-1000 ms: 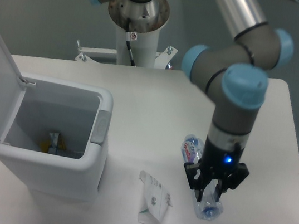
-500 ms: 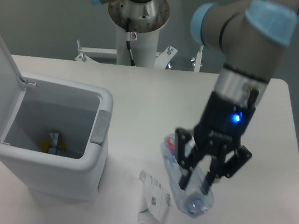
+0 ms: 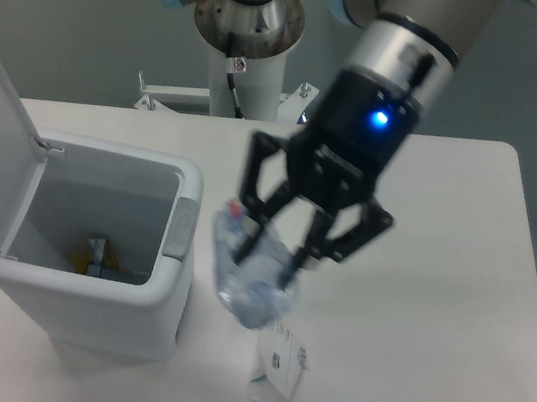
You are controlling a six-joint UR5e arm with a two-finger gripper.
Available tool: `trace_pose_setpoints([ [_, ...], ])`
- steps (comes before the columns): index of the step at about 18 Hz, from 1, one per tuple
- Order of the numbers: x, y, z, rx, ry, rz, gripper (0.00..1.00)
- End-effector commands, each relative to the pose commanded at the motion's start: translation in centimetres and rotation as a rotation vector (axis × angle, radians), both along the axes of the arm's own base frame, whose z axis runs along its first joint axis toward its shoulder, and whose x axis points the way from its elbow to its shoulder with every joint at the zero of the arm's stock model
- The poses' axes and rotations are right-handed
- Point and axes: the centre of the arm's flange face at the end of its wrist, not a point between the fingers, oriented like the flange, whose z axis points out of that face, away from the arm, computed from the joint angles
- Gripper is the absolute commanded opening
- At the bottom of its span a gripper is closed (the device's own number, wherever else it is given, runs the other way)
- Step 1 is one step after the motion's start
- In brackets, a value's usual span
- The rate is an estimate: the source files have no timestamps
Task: Place the trash in the trash can
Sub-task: 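Lift the bottle and carry it over the open trash bin, then open the gripper to drop the bottle into the bin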
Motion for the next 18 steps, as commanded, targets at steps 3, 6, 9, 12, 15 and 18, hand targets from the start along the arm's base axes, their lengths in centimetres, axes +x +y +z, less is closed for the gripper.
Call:
trace_pose_setpoints([
  [3, 2.6, 1.7, -0.5, -0.007, -0.010, -0.047, 0.19],
  [6, 4.0, 2.7, -2.0, -0.026, -0.032, -0.075, 0.20],
  [9, 4.7, 2.9, -3.2, -0.041, -0.049, -0.084, 0.21],
  [12, 4.7, 2.9, -3.8, -0.049, -0.059, -0.086, 0.23],
  [15, 4.8, 2.9, -4.6, -0.057, -0.061, -0.089, 0.24],
  [18, 5.1, 2.6, -5.4, -0.050, -0.051, -0.090, 0.26],
])
